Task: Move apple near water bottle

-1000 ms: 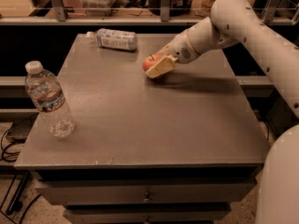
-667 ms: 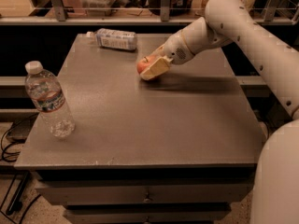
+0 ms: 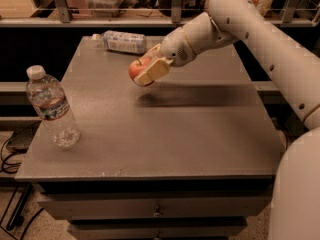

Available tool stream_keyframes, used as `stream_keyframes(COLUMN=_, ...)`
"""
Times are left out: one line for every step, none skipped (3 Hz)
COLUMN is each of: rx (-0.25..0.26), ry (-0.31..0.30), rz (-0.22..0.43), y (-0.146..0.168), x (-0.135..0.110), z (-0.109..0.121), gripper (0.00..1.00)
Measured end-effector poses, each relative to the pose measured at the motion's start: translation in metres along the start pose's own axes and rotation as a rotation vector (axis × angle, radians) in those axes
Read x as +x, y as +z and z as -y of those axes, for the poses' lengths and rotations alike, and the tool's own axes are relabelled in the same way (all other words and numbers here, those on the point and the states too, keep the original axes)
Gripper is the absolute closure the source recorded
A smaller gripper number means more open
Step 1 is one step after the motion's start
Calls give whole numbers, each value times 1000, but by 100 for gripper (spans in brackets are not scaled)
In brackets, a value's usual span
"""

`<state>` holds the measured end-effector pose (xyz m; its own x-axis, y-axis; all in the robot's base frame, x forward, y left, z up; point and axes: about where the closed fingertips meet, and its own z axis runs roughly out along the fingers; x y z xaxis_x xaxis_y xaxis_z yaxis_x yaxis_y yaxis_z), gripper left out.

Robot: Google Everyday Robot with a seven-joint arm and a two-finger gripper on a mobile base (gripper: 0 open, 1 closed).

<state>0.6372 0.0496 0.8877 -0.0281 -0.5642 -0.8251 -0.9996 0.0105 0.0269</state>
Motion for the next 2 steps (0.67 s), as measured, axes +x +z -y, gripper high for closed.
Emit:
stream_keyframes(rx=-77, ry=-47, rz=-1, y=21, x=-14, z=-28, gripper=100)
stream_keyframes(rx=-143, ry=-79, rz=-18, y=45, x=-7, z=-50, gripper=84)
